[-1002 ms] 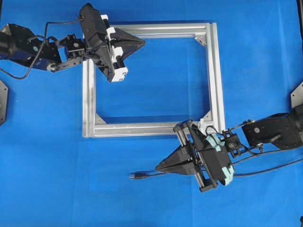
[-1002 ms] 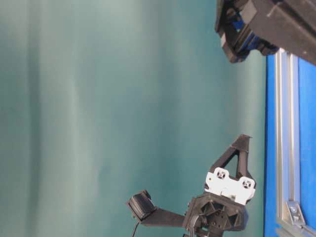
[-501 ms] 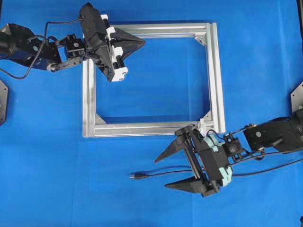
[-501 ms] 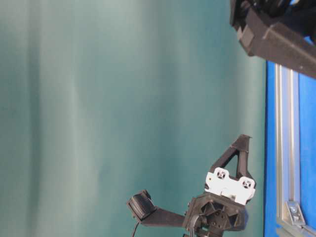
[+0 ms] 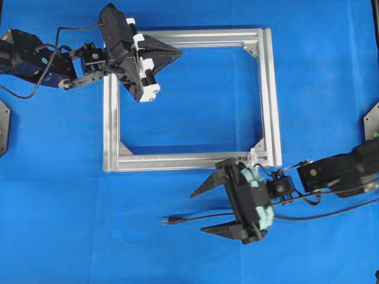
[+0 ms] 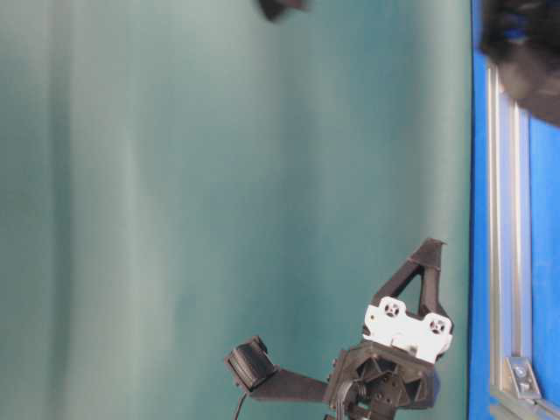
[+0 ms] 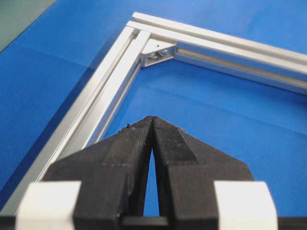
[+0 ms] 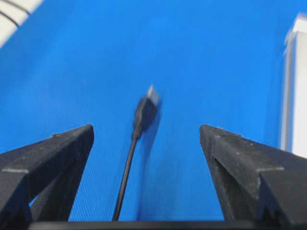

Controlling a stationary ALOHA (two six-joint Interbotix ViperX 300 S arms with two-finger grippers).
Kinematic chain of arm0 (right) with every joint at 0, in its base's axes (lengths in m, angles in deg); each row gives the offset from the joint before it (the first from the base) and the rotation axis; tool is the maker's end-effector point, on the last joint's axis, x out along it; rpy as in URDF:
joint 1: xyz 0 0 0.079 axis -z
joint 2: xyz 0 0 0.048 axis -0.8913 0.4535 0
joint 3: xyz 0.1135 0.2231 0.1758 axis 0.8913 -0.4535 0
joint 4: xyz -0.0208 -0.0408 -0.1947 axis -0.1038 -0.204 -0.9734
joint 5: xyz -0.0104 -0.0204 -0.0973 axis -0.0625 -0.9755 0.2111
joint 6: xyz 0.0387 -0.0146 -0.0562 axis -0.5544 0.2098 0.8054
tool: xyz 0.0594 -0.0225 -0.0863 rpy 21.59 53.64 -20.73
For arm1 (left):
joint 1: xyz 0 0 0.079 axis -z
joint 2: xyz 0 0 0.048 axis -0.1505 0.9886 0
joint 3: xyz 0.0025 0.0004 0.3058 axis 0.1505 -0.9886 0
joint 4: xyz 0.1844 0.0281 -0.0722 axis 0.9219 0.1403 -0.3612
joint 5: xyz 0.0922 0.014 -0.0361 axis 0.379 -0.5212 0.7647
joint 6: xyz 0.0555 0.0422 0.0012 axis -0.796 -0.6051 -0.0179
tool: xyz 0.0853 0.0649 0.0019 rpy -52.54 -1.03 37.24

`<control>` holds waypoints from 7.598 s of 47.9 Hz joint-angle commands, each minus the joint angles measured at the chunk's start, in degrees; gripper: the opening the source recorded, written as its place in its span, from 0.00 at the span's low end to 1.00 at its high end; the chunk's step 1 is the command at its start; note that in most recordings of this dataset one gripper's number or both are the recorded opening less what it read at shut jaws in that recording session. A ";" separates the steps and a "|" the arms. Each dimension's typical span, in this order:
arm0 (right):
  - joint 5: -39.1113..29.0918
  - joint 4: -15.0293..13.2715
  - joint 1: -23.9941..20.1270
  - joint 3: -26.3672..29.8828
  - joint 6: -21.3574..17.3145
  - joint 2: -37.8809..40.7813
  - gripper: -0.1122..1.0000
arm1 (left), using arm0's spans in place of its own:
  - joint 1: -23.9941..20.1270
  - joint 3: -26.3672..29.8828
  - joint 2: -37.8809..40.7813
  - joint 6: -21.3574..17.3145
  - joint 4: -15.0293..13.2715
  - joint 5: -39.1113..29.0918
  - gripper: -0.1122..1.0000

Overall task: Insert the wire through the string loop located on the right side.
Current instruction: 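Open the right gripper and lower it over the black USB cable, then close the right gripper on the black cable just below the USB plug, then lift the cable with the right gripper and carry it toward the zip-tie loop, then align the USB plug tip with the white zip-tie loop using the right gripper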

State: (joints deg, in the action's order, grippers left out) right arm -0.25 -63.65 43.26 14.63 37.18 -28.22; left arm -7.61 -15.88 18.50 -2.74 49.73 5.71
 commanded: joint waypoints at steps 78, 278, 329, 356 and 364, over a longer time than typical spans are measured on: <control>-3.87 3.60 -1.49 3.08 1.14 -3.87 0.07 | -0.26 0.97 -1.49 0.00 0.18 0.44 0.10; -19.95 7.65 -1.49 -32.78 2.81 -45.44 0.07 | -0.35 1.14 -1.49 -0.09 0.26 2.02 0.10; -19.07 7.38 6.24 -33.40 3.25 -45.44 0.07 | -0.35 1.14 -1.49 -0.09 0.35 1.93 0.10; -18.72 7.38 6.24 -33.40 3.25 -45.35 0.07 | -0.35 1.14 -1.49 -0.09 0.35 1.93 0.10; -18.72 7.38 6.24 -33.40 3.25 -45.35 0.07 | -0.35 1.14 -1.49 -0.09 0.35 1.93 0.10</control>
State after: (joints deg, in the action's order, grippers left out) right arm -19.50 -56.18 49.41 -19.38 40.34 -73.49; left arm -7.87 -15.70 18.50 -2.82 49.90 7.20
